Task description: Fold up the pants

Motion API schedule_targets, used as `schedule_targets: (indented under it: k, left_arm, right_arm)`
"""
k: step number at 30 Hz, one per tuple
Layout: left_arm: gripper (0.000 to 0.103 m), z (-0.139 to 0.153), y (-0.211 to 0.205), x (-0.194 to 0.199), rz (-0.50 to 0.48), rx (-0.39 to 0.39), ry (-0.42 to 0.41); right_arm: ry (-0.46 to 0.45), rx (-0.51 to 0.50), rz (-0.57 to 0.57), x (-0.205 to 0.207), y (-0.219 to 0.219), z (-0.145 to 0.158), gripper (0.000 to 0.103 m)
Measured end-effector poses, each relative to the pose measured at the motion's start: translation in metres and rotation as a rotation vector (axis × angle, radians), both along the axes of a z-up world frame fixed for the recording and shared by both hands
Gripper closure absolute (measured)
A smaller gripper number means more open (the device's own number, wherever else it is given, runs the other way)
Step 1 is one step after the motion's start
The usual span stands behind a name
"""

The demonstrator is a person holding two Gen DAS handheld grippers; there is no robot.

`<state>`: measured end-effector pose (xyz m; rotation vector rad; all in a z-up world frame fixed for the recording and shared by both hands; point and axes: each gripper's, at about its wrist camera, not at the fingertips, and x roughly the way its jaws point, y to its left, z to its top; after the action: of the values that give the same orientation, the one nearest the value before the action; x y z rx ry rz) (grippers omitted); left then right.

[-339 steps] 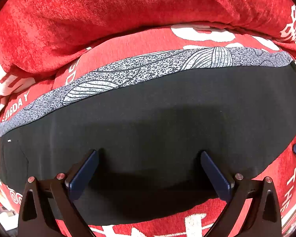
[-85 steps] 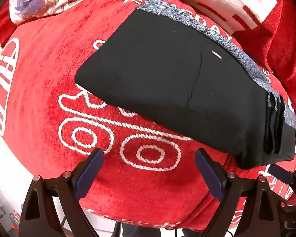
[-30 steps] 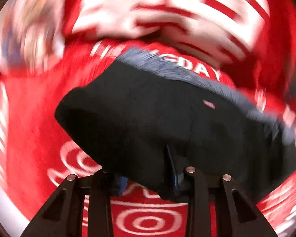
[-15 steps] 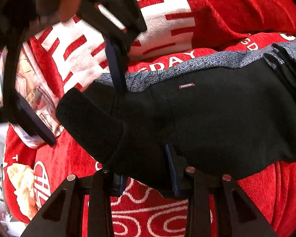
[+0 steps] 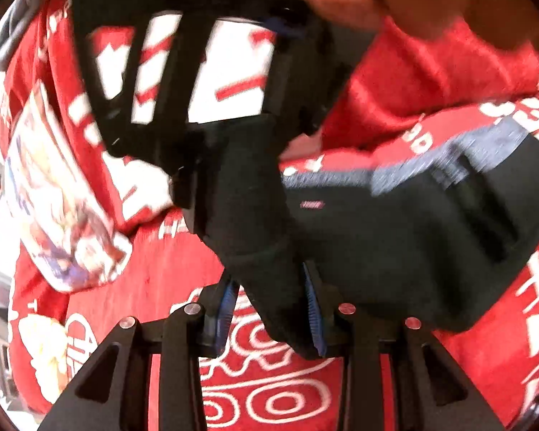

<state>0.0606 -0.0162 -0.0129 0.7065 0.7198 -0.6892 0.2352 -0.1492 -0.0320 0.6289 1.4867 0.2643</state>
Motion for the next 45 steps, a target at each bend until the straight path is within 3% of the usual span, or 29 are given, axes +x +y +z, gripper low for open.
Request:
schedule_targets:
  k: [6,13,19,26,32,34,37,39,42,45]
  left_arm:
    - [0.067,0.043,-0.047,-0.042,-0.089,-0.07,-0.017]
    - [0.067,0.061,-0.118,-0.112,-0.238,-0.093,-0.004]
    - [0.067,0.043,-0.178,-0.177,-0.343,-0.052,0.025]
    - [0.067,-0.005,-0.228,-0.22,-0.417,0.051,0.041]
    - [0.067,-0.039,-0.245,-0.231,-0.428,0.124,0.041]
    - [0.06,-0.04,-0.243,-0.232,-0.438,0.138,0.037]
    - [0.048,-0.035,-0.233,-0.225,-0.469,0.144,0.105]
    - [0.034,-0.026,-0.221,-0.219,-0.469,0.131,0.115]
    - [0.034,-0.008,-0.2,-0.203,-0.461,0.105,0.127]
    - [0.034,-0.002,-0.179,-0.171,-0.368,0.097,0.159]
  right_arm:
    - [-0.183,0.065,-0.195,-0.075,-0.067,0.05,0.084]
    - [-0.282,0.075,-0.379,-0.173,-0.148,0.077,0.084]
    - [-0.3,0.095,-0.53,-0.26,-0.211,0.061,0.084]
    - [-0.262,0.098,-0.68,-0.342,-0.27,0.01,0.084]
    - [-0.202,0.075,-0.743,-0.37,-0.299,-0.038,0.085]
    - [-0.186,0.07,-0.747,-0.375,-0.301,-0.049,0.085]
    - [-0.169,0.059,-0.759,-0.381,-0.302,-0.057,0.083]
    - [-0.15,0.034,-0.761,-0.385,-0.3,-0.058,0.081]
    - [-0.131,-0.025,-0.753,-0.385,-0.294,-0.052,0.081]
    - [-0.113,-0.121,-0.721,-0.385,-0.282,-0.044,0.081]
